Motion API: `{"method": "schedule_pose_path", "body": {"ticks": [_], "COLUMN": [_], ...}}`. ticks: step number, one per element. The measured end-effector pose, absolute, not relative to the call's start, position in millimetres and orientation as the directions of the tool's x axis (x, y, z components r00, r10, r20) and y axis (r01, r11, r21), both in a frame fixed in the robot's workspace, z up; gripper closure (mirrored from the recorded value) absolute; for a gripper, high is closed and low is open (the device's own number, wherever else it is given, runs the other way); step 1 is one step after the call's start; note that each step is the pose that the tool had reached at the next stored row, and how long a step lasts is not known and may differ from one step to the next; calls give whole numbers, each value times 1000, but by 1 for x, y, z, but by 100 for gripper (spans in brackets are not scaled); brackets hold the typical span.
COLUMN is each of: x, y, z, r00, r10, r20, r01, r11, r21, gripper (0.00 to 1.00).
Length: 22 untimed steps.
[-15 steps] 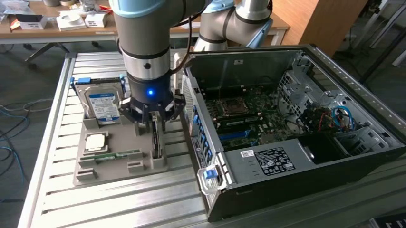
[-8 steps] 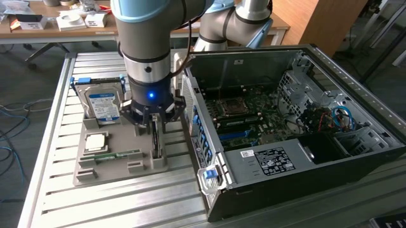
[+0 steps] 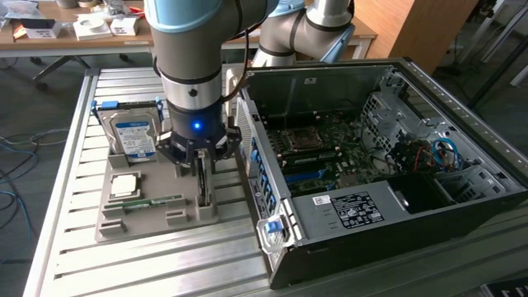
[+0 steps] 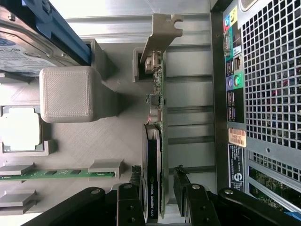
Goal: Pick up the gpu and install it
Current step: 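Pick up the gpu and move the gpu toward the slot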
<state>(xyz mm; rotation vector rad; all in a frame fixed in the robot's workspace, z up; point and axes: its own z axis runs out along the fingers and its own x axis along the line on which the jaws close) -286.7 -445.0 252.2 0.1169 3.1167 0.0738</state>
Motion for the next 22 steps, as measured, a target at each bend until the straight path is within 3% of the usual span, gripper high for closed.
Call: {"method": "schedule_pose_path", "body": {"ticks": [22], "x": [-289], "y": [-438], "z": [239], "r00": [-997], "r10": [78], "r20": [-20], "r01": [77], "r11": [996], "r21": [48], "gripper": [59]}}
